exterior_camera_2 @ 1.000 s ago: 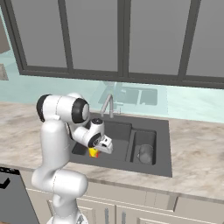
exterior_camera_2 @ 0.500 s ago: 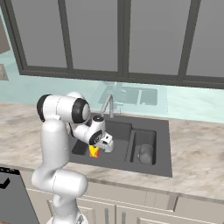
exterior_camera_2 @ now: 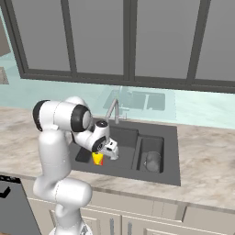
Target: Move any existing items from the left basin to the right basin for drying. Then move the cup from the counter to the left basin of the sink for washing.
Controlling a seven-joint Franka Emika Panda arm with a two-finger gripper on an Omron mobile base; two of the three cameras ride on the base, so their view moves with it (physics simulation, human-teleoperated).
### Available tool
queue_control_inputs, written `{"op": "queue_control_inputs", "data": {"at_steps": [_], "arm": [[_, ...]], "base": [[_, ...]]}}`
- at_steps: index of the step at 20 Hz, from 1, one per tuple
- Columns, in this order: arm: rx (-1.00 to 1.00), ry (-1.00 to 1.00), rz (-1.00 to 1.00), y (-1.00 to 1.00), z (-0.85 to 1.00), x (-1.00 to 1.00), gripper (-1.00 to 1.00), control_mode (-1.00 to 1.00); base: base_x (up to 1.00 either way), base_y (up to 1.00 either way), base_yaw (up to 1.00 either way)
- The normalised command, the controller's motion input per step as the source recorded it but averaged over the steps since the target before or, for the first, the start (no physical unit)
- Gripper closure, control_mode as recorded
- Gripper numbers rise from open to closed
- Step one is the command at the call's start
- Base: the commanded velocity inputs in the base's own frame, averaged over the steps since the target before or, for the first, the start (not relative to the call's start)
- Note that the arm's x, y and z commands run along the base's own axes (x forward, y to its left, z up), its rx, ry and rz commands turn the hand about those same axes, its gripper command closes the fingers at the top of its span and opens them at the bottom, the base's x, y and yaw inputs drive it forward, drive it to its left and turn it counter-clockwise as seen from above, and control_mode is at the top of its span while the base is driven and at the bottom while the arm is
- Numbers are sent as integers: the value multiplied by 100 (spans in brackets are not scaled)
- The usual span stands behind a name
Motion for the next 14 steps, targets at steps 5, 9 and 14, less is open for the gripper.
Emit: {"op": "queue_control_inputs", "data": {"at_steps": [5,9,14], "arm": [[0,0,0,0,52,-3,-100,-100],[0,0,0,0,55,-1,-100,-100],[0,0,-1,1,53,-6,-100,-100]], "base": [[0,0,0],[0,0,0],[0,0,0]]}}
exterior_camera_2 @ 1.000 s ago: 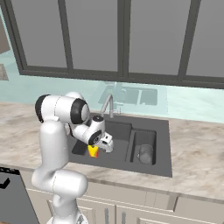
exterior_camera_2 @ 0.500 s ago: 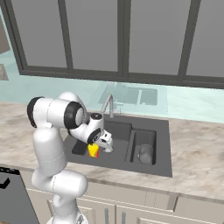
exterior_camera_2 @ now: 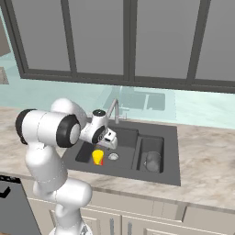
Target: Move any existing items from the left basin to the right basin for drying. Then move the cup from the counter to the left basin of the sink for washing.
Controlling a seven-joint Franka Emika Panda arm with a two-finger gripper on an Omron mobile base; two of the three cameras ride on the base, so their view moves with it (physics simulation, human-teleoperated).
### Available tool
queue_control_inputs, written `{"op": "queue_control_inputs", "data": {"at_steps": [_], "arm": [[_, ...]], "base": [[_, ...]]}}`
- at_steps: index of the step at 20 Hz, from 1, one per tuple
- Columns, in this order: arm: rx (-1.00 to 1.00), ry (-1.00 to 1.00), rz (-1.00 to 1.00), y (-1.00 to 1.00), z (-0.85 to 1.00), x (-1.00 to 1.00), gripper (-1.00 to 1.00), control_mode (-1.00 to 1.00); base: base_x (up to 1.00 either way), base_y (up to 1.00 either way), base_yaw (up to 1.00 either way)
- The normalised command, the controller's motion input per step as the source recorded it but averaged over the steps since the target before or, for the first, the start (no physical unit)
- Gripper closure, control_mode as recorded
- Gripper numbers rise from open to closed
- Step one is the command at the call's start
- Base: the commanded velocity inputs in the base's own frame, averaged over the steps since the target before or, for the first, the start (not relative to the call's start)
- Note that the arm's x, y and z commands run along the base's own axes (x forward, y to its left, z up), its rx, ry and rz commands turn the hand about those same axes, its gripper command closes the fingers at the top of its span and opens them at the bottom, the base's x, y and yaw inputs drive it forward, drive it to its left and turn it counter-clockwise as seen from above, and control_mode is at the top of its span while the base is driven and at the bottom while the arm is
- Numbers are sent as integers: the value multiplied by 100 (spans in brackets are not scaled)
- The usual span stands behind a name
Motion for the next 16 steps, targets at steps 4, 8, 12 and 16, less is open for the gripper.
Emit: {"op": "queue_control_inputs", "data": {"at_steps": [4,8,12,16], "arm": [[0,0,-2,6,58,-4,-100,-100],[0,0,-3,8,54,-8,-100,-100],[0,0,-4,11,53,-17,-100,-100],[0,0,-5,15,50,-24,-100,-100]], "base": [[0,0,0],[0,0,0],[0,0,0],[0,0,0]]}}
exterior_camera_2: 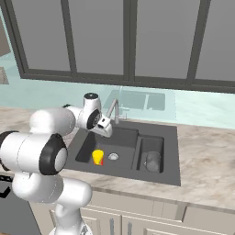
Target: Move any existing items from the left basin to the right basin for drying. Then move the cup from the counter to the left basin of the sink for washing.
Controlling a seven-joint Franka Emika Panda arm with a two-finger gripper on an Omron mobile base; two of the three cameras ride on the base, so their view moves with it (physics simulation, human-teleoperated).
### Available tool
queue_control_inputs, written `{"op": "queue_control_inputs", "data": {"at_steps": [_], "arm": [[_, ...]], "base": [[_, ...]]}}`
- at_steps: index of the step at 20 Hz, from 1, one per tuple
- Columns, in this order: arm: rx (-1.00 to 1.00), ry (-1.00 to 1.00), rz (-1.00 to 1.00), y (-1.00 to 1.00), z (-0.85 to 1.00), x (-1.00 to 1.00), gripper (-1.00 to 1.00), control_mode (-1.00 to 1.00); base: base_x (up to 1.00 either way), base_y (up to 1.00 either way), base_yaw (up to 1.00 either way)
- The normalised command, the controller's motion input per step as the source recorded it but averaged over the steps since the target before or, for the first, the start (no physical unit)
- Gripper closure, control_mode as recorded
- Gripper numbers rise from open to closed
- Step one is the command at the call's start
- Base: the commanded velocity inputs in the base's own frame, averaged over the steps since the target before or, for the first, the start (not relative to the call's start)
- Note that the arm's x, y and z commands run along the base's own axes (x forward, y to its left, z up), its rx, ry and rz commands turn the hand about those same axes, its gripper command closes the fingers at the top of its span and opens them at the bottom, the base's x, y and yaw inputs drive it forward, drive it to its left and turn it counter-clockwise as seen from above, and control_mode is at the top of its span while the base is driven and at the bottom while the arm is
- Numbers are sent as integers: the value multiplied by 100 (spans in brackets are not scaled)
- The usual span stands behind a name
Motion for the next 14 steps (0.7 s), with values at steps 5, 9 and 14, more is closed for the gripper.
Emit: {"op": "queue_control_inputs", "data": {"at_steps": [5,9,14], "arm": [[0,0,-7,18,43,-33,-100,-100],[0,0,-9,19,36,-40,-100,-100],[0,0,-10,19,33,-48,-100,-100]], "base": [[0,0,0],[0,0,0],[0,0,0]]}}
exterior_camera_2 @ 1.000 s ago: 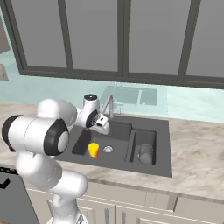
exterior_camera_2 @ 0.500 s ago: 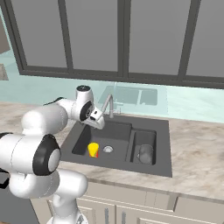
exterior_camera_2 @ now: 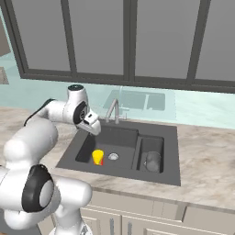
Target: Move any existing items from the left basin to the right basin for drying. Then move the cup from the counter to the left basin of the sink for washing.
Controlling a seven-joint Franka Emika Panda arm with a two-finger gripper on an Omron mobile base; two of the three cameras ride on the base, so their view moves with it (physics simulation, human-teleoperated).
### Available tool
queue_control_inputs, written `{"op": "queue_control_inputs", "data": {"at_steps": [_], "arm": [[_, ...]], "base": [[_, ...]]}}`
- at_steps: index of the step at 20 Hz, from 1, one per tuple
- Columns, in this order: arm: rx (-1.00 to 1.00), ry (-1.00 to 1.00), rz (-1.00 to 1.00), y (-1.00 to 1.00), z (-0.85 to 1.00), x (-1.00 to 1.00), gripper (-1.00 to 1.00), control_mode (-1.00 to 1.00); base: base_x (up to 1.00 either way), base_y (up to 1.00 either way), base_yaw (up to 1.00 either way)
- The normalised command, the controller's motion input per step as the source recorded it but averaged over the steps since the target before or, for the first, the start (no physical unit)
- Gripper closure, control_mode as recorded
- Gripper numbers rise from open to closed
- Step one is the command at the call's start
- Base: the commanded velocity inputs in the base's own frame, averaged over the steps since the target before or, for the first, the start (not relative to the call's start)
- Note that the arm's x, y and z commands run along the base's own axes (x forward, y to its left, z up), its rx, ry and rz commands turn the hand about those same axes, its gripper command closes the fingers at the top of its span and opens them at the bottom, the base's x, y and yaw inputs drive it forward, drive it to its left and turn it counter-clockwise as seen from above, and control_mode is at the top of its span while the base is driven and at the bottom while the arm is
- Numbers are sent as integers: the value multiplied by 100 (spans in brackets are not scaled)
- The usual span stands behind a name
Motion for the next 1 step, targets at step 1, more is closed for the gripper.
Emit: {"op": "queue_control_inputs", "data": {"at_steps": [1], "arm": [[0,0,-10,20,30,-51,-100,-100]], "base": [[0,0,0]]}}
